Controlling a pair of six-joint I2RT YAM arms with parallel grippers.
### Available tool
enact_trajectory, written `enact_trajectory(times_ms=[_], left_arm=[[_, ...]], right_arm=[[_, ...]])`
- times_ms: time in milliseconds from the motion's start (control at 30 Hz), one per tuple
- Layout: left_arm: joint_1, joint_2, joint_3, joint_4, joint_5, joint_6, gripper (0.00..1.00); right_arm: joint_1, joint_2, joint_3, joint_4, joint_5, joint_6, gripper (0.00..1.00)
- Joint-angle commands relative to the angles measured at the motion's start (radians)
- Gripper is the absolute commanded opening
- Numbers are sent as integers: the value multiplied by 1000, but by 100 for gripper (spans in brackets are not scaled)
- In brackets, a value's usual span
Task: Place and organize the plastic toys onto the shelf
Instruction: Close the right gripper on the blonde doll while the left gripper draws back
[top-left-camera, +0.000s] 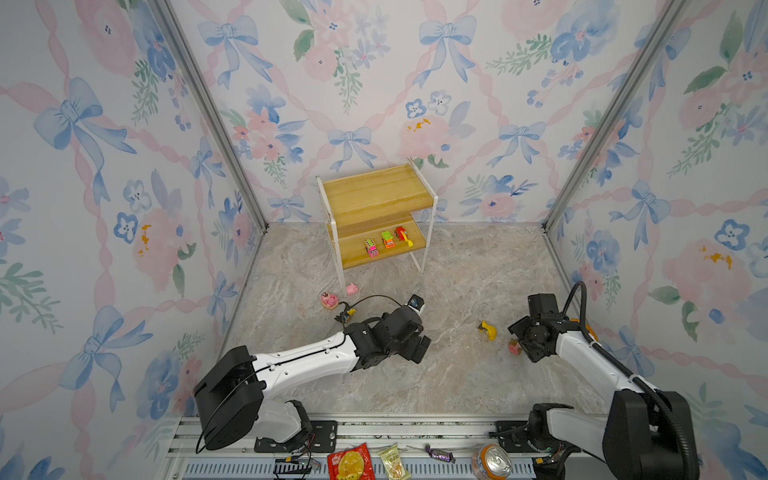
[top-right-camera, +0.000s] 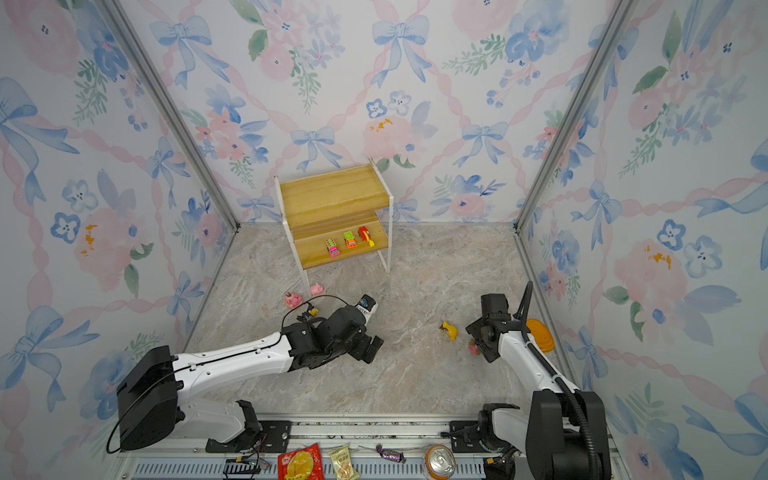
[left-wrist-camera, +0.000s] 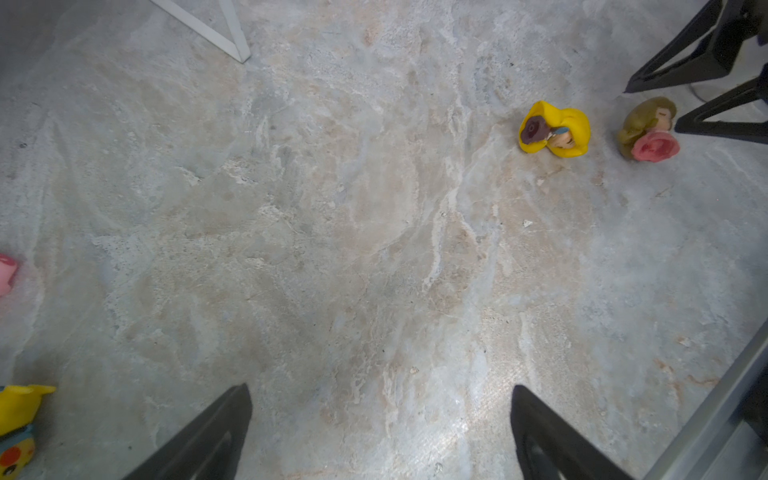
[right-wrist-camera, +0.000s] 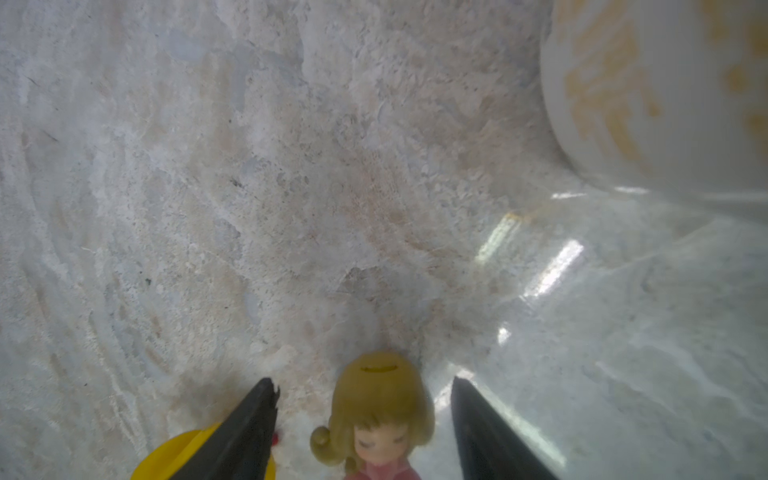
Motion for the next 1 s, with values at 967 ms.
enact_trajectory(times_ms=[967], left_arm=[[4,54,22,43,23,21,98]], right_arm=[[-12,99,-37,72,-72,-64,50]])
